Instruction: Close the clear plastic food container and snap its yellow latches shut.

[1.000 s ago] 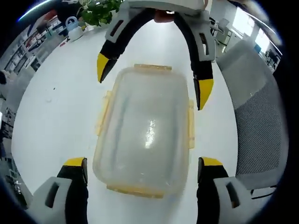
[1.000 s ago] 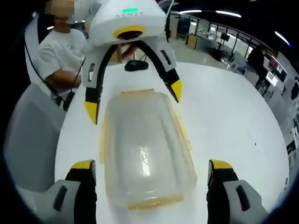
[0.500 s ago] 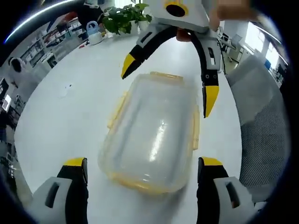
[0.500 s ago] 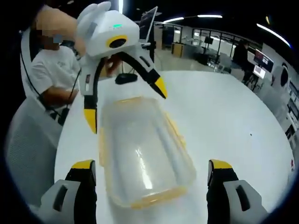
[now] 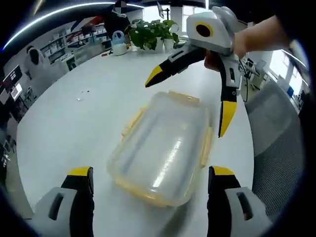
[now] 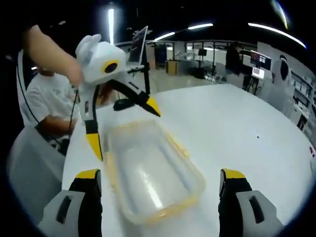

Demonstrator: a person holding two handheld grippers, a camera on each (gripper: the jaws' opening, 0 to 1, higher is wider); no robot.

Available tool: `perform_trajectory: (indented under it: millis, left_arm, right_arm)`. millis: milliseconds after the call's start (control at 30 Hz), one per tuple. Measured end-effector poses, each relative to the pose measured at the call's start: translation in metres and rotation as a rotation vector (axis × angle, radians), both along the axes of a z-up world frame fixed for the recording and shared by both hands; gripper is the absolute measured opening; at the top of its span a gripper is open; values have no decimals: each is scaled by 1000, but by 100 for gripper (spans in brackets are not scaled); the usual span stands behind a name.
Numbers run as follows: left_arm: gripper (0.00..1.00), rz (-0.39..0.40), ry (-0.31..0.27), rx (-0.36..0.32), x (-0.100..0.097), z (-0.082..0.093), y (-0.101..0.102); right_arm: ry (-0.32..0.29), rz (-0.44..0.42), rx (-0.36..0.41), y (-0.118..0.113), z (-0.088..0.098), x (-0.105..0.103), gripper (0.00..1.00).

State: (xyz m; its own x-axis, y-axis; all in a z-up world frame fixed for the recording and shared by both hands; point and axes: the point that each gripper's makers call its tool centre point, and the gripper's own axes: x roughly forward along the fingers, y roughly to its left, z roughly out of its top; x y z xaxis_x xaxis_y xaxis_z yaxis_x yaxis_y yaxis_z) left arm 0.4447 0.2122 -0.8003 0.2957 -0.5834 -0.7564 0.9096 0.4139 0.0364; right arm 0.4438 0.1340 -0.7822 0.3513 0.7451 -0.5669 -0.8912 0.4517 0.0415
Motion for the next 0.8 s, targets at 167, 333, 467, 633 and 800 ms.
perform_trajectory:
  millis: [167,333,467,633,800]
  left_arm:
    - [98,36,-20,-35,3,6,3]
    - [98,86,-26,-78,4,10,6]
    - [97,101,-20,-75,-1,5,11]
    - [97,120,-26,-91,-3,7,14]
    - [97,162,-50,-133,-1,13,15]
  right_arm:
    - [-3,-25,19,-2,1,-1,100]
    - [-13,-63,54,-5,6,2,100]
    - [-16,-87,72,-8,8,2,100]
    - [-12,-97,88,-9,9,-2,100]
    - [-22,-143,132,-10,13,0,100]
